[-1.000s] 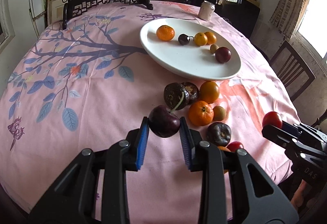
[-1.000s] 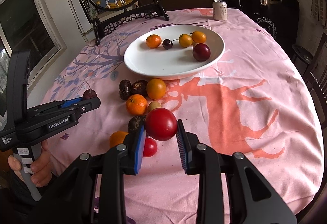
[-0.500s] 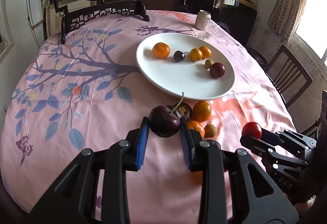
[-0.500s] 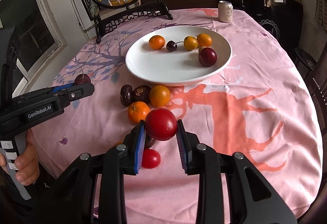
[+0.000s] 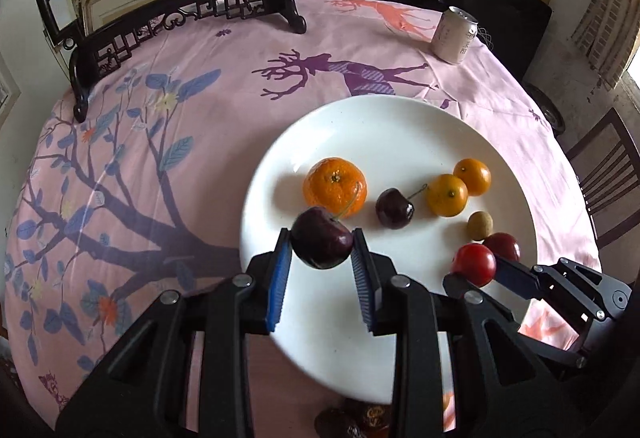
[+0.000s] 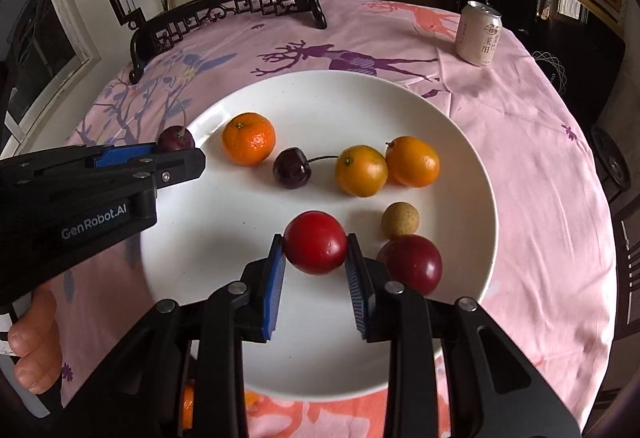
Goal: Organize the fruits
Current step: 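Lower the plum and cherry onto the white plate and open both tools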
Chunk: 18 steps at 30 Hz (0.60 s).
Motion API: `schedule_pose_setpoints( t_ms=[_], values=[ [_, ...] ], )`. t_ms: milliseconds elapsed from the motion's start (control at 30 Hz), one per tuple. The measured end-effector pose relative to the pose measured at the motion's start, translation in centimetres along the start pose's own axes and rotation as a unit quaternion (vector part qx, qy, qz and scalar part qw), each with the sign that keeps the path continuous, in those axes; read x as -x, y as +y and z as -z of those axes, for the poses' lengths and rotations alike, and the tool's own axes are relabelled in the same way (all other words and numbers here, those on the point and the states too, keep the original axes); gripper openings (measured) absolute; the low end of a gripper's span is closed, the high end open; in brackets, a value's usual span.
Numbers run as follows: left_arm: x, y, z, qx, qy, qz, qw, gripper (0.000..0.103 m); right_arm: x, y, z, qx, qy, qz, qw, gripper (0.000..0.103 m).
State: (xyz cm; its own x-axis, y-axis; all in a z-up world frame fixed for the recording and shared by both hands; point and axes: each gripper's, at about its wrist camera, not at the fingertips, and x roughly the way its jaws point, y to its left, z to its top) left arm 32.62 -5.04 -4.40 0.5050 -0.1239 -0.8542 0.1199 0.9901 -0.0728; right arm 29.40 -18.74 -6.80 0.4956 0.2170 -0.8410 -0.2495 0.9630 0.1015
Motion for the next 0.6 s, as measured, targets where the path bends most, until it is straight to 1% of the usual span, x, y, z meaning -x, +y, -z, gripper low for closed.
schedule_pose_setpoints(
  t_ms=[133, 233, 267, 300, 333, 400, 467, 533, 567, 600],
  values=[
    [-1.6, -0.1, -0.7, -0.002, 0.01, 0.002, 1.0, 0.031, -1.7, -0.5, -0.9, -0.001, 0.009, -0.004, 1.0, 0.03],
    [-1.9, -0.4, -1.2, -0.001, 0.007, 0.006, 1.0, 0.031, -2.2, -0.3, -1.4, 0.004, 0.006, 0.002, 1.0, 0.031],
    [-1.8, -0.4, -1.3, 0.0, 0.004, 0.009, 1.0, 0.036, -2.2, -0.1, -1.6, 0.006, 0.003, 0.008, 1.0, 0.038],
    [-1.6, -0.5, -1.4, 0.002, 0.003, 0.013, 0.9999, 0.047, -2.1, -0.1, -1.7, 0.009, 0.001, 0.011, 1.0, 0.053],
    [-1.2, -0.5, -1.4, 0.003, -0.001, 0.015, 0.9999, 0.051, -1.8, 0.0, -1.7, 0.009, 0.0, 0.015, 1.0, 0.056],
    [0.6, -0.4, -0.8, -0.003, -0.018, 0.015, 0.9997, 0.051, -0.4, 0.1, -1.2, 0.013, -0.003, 0.015, 1.0, 0.056],
    [3.0, 0.0, 0.5, -0.007, -0.033, 0.018, 0.9993, 0.053, 1.9, 0.4, 0.1, 0.019, -0.008, 0.017, 1.0, 0.058],
    [5.6, 0.7, 2.7, -0.005, -0.049, 0.021, 0.9986, 0.058, 4.6, 0.5, 2.5, 0.016, -0.011, 0.014, 1.0, 0.059],
    [7.0, 1.0, 4.3, -0.006, -0.058, 0.019, 0.9981, 0.061, 6.0, 0.6, 4.1, 0.009, -0.015, 0.007, 1.0, 0.062],
    [8.1, 1.2, 6.1, -0.009, -0.067, 0.016, 0.9976, 0.066, 7.4, 0.7, 5.7, 0.001, -0.021, -0.001, 1.0, 0.068]
  ],
)
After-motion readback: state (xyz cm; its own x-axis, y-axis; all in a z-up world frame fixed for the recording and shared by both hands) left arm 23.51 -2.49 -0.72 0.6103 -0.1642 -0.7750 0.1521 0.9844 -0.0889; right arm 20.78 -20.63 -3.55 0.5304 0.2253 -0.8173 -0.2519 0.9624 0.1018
